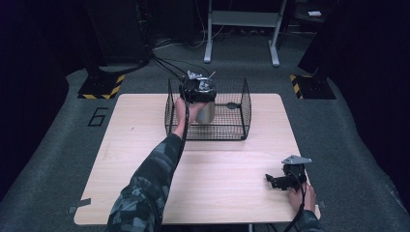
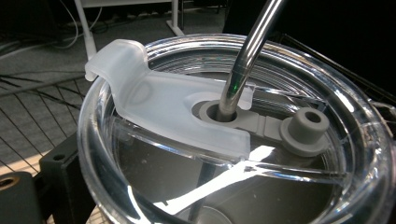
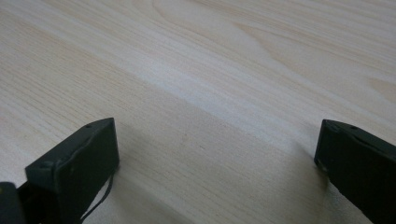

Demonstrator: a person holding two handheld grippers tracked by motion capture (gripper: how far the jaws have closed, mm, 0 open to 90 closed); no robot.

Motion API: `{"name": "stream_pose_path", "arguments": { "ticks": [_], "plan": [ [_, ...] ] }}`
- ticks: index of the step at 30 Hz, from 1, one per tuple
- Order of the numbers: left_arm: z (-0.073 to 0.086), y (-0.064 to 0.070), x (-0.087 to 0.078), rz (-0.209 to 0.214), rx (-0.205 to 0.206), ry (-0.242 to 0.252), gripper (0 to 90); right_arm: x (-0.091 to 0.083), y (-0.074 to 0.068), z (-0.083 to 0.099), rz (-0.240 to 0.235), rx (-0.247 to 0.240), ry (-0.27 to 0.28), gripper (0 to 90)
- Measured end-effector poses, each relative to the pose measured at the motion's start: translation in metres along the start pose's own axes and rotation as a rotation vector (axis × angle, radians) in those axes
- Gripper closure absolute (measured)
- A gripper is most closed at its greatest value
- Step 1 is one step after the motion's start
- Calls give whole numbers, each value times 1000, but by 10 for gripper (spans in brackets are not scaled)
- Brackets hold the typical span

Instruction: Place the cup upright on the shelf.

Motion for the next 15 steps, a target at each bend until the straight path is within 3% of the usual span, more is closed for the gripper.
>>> {"name": "stream_pose_path", "arguments": {
  "ticks": [15],
  "plan": [
    [18, 2, 17, -24, 2, -42, 37, 0, 0, 0, -1, 4, -2, 0]
  ]
}}
Point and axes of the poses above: each handheld gripper's, and its own axes: x roughly forward along the jaws, z roughly out of its underside, y roughly to its right, the point moved 8 cm from there along x, roughly forward along the jaws, and after that the axes turned 2 degrees about z, right-handed, at the moved point
